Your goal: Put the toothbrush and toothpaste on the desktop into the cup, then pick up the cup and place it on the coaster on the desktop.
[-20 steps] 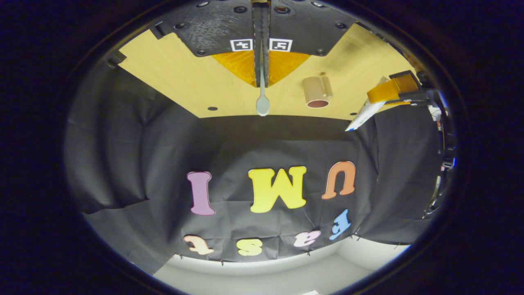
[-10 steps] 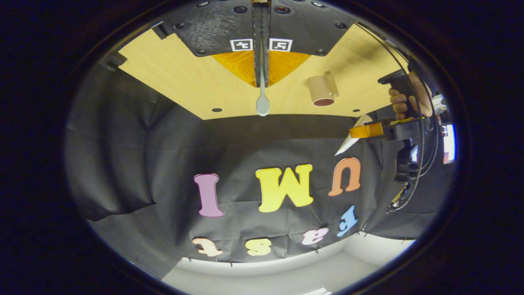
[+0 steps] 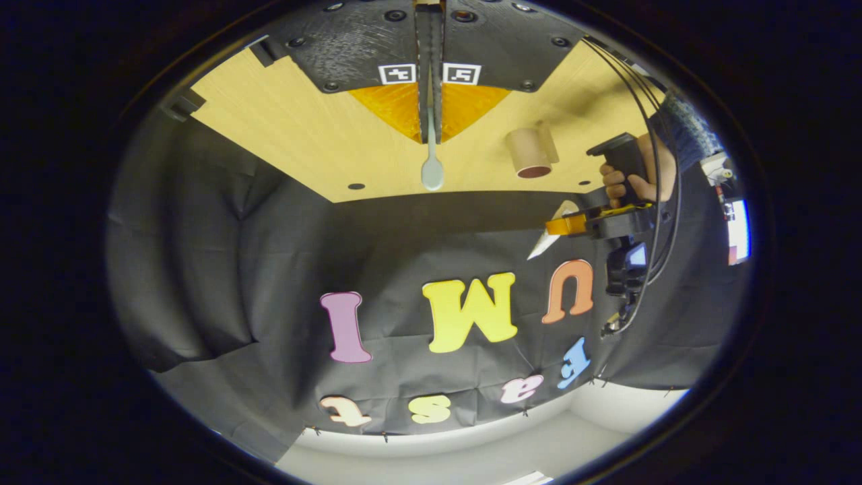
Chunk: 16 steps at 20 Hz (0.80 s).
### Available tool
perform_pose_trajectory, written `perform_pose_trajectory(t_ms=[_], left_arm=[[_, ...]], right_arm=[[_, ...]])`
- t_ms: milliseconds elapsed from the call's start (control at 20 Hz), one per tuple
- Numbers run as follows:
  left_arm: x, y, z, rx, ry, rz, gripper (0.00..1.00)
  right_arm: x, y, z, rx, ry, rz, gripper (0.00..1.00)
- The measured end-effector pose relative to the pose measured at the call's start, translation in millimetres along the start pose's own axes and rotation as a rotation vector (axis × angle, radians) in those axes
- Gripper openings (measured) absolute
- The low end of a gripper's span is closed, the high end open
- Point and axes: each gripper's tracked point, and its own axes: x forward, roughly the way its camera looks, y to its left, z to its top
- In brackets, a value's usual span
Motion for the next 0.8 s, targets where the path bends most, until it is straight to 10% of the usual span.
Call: perform_pose_trajectory(t_ms=[800], left_arm=[[6, -3, -19, 0.08, 0.04, 0.019, 0.41]], right_arm=[[4, -10, -14, 0.018, 0.027, 0.006, 0.0]])
